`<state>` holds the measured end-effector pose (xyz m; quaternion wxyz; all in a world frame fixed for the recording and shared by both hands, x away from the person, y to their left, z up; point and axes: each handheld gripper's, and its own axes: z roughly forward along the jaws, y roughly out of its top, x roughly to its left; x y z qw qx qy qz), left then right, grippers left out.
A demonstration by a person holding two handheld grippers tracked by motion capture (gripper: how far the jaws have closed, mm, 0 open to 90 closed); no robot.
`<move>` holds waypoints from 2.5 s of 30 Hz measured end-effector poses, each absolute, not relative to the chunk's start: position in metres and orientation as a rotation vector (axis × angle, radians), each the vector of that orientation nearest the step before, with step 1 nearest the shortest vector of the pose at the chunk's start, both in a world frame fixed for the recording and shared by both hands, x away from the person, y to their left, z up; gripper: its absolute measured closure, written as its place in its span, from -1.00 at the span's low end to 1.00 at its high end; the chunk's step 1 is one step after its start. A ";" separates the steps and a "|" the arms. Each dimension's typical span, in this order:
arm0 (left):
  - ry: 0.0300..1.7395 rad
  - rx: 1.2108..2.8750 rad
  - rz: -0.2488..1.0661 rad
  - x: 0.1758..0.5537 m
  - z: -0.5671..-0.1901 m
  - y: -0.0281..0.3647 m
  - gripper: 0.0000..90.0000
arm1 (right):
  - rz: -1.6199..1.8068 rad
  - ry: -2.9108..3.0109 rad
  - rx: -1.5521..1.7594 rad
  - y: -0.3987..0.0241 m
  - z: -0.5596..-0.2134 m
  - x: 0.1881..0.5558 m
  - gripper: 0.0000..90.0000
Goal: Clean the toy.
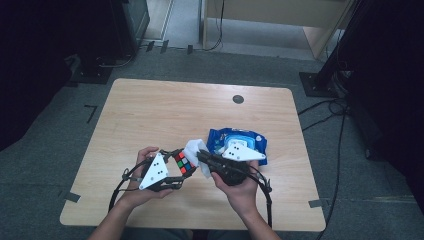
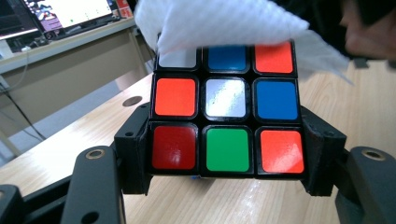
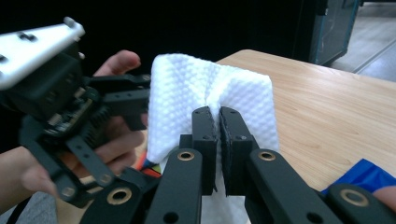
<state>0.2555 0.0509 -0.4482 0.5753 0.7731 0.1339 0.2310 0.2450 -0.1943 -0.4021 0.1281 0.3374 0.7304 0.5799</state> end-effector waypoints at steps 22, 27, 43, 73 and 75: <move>0.315 1.796 0.526 0.254 -0.446 0.052 -0.24 | 1.717 2.083 1.088 -0.196 -0.408 0.248 0.93; 0.315 1.791 0.526 0.254 -0.446 0.051 -0.24 | 1.665 2.089 1.208 -0.198 -0.428 0.258 0.93; 0.363 1.932 0.609 0.258 -0.456 0.038 -0.24 | 1.488 2.037 0.896 -0.180 -0.404 0.233 0.93; 0.400 1.955 0.625 0.258 -0.456 0.036 -0.24 | 1.319 2.115 0.715 -0.150 -0.421 0.224 0.92; 0.400 1.957 0.627 0.259 -0.456 0.038 -0.24 | 1.314 2.087 0.785 -0.160 -0.419 0.230 0.92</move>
